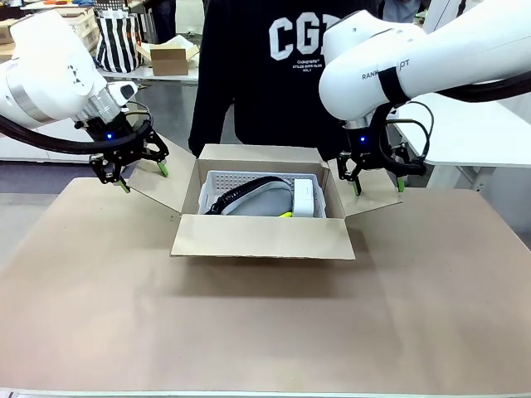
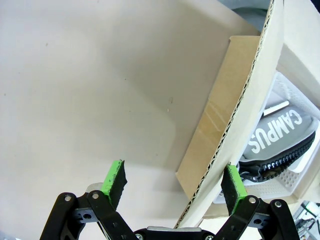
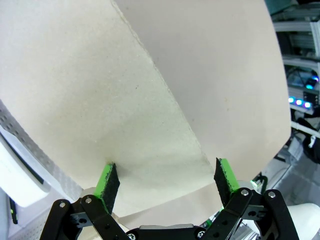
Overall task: Pack the gift set into the box.
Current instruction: Lift both hands away from the flaps of the Package Box.
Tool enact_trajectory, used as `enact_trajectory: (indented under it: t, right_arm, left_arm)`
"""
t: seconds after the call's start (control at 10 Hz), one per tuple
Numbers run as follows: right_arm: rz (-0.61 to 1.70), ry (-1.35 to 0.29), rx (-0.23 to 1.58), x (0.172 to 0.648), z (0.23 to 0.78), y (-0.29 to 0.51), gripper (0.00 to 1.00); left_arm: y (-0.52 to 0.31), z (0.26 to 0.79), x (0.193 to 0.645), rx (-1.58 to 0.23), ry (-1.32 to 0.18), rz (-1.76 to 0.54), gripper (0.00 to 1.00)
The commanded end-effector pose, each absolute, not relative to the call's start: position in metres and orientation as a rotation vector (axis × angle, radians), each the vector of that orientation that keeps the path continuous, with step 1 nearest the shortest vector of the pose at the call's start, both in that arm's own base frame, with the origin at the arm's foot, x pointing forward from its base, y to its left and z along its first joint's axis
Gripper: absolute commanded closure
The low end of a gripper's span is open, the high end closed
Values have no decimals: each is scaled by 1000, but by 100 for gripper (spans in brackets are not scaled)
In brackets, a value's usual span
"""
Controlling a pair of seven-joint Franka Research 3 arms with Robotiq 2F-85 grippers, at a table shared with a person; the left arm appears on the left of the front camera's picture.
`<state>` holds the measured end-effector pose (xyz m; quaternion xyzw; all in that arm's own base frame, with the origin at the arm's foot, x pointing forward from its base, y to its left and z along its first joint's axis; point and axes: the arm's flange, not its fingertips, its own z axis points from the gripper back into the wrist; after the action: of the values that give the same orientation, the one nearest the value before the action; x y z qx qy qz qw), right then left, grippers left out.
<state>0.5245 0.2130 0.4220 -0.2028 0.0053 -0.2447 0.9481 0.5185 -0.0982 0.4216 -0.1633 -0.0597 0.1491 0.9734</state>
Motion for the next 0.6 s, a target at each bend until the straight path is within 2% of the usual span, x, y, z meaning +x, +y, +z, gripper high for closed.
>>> enact_trajectory:
  t: [0.0, 0.5]
  right_arm:
    - [-492, 3, -436, 527, 424, 212, 0]
    - [-492, 3, -436, 527, 424, 212, 0]
  left_arm:
    - [-98, 424, 518, -318, -113, 312, 0]
    - [-98, 424, 518, -318, -113, 312, 0]
